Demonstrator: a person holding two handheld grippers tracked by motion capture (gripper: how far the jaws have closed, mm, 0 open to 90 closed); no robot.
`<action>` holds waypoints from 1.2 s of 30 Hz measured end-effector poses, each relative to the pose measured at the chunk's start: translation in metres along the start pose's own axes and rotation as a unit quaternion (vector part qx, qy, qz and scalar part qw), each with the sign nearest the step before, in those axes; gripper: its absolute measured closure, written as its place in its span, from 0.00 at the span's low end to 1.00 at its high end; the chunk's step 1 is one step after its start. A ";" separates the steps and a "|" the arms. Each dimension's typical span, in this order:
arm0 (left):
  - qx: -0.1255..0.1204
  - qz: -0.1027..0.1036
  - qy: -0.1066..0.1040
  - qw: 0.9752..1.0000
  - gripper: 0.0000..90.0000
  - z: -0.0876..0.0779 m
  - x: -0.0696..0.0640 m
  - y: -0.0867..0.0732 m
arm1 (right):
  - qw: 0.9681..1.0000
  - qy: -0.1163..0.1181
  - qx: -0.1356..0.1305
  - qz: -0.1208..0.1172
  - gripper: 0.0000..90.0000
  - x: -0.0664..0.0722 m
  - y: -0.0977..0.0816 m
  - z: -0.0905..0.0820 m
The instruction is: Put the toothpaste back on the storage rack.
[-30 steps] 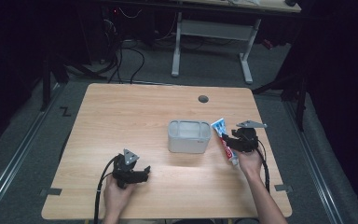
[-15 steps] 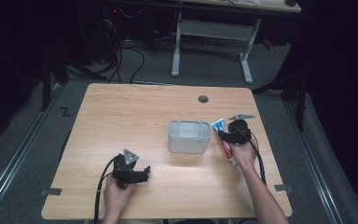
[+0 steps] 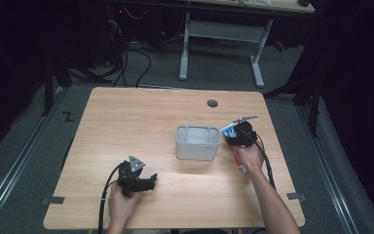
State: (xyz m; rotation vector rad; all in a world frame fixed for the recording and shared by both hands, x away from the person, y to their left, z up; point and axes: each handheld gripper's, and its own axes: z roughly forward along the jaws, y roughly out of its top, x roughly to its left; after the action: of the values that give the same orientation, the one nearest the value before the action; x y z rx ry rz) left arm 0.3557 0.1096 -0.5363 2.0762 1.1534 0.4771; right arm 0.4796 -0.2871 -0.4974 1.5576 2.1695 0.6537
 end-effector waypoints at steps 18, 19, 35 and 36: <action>-0.001 0.000 0.000 1.000 0.18 0.000 0.000 0.000 | 0.997 0.047 0.035 0.050 0.55 -0.012 0.001 0.008; -0.001 0.000 0.000 1.000 0.18 0.000 0.000 0.000 | 0.997 0.044 0.039 0.041 0.57 -0.011 0.001 0.008; 0.000 -0.001 0.000 1.000 0.18 0.000 0.000 0.000 | 0.996 -0.009 0.068 -0.060 0.78 0.007 0.009 0.002; 0.000 -0.001 0.000 1.000 0.18 0.000 0.000 0.000 | 0.996 -0.007 0.067 -0.056 0.79 0.006 0.009 0.001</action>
State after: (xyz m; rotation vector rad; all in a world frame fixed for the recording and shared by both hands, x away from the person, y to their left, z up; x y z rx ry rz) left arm 0.3558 0.1096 -0.5364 2.0748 1.1546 0.4770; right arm 0.4853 -0.2789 -0.4932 1.4856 2.3126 0.4696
